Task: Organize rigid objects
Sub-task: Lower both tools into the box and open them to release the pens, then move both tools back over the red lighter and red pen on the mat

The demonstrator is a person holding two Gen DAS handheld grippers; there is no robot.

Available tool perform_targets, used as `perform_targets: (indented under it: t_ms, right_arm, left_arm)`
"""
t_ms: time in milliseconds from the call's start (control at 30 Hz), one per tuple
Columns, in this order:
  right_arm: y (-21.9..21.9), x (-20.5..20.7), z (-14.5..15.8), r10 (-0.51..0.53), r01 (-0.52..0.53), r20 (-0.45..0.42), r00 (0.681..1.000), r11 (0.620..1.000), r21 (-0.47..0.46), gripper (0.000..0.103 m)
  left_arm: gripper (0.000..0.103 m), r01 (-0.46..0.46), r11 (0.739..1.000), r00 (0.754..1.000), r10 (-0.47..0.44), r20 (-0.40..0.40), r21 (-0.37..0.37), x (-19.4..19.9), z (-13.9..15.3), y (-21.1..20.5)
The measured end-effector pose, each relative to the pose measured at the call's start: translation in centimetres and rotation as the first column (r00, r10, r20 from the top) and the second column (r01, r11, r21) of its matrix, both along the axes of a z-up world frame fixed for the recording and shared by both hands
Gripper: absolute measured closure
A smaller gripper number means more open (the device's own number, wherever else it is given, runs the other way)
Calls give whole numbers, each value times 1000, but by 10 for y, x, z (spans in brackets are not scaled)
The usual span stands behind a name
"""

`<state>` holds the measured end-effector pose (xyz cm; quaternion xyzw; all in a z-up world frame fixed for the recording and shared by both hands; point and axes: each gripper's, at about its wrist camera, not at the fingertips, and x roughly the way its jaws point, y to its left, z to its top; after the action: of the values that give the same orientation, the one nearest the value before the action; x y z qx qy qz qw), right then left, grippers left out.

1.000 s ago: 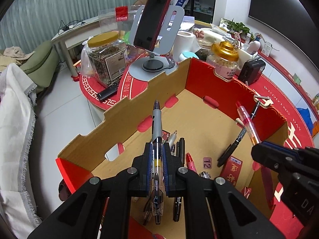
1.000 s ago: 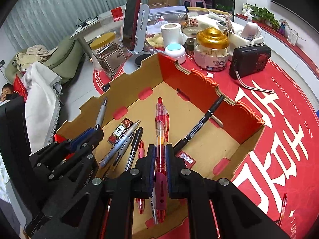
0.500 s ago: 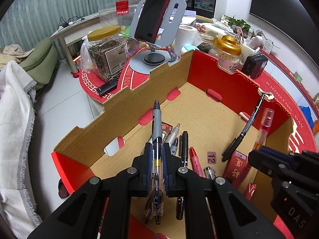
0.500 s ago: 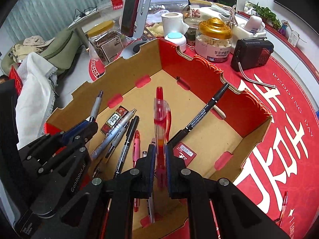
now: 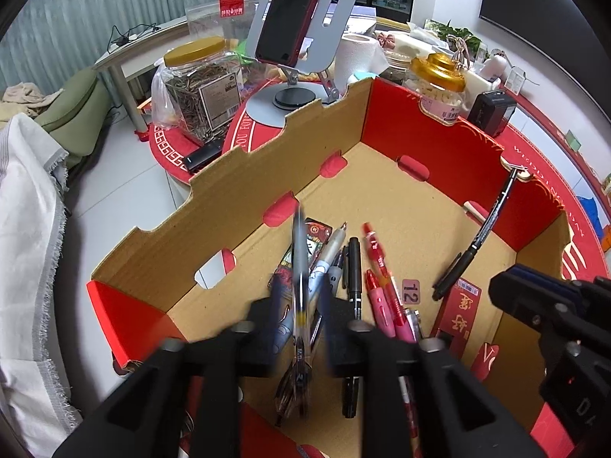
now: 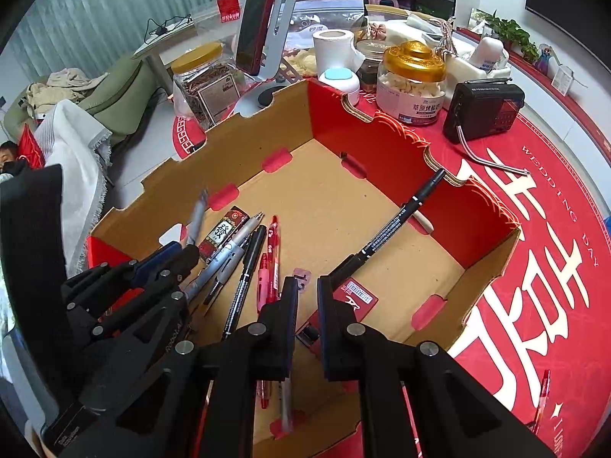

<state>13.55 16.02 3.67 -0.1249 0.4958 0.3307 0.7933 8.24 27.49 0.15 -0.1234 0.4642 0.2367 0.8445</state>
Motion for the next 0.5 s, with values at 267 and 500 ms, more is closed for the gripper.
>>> perform_targets:
  t_ms: [267, 500]
  right_arm:
    - [-33, -7, 14, -58, 57, 26, 998, 997, 48, 28]
    - [-93, -30, 24, -121, 118, 22, 992, 987, 105, 22]
  left_arm:
    - [0, -47, 999, 998, 48, 46, -24, -14, 4, 4]
    - [0, 17, 1000, 995, -16, 103, -4, -28, 22, -28]
